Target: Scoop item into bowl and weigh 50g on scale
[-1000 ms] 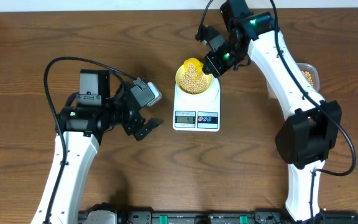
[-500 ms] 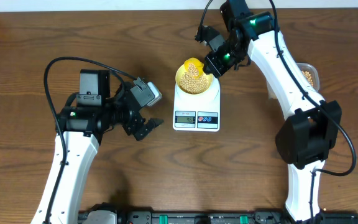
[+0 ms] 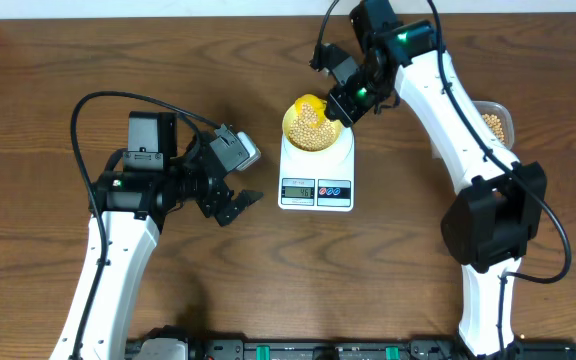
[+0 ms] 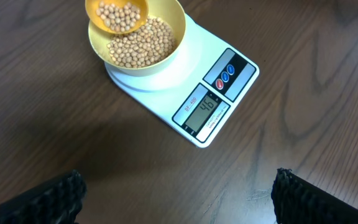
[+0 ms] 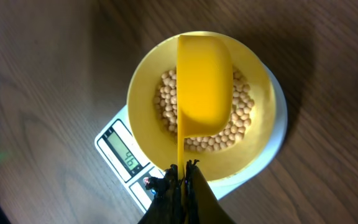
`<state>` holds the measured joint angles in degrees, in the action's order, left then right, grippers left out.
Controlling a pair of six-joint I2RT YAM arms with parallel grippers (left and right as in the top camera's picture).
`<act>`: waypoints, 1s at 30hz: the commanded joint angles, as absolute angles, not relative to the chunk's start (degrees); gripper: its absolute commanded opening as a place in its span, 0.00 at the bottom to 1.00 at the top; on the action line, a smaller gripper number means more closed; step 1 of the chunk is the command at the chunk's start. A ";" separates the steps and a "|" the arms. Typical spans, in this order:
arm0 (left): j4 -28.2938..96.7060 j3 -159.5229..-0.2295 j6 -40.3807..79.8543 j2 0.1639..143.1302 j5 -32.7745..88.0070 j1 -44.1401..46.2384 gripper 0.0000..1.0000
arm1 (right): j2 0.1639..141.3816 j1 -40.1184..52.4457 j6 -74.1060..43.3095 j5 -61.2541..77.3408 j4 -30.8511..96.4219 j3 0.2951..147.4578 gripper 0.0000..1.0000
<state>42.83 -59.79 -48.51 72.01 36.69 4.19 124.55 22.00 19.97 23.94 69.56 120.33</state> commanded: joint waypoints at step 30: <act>42.81 -59.81 -49.45 72.40 36.40 3.88 0.98 | 122.63 23.20 21.50 21.17 69.71 121.62 0.01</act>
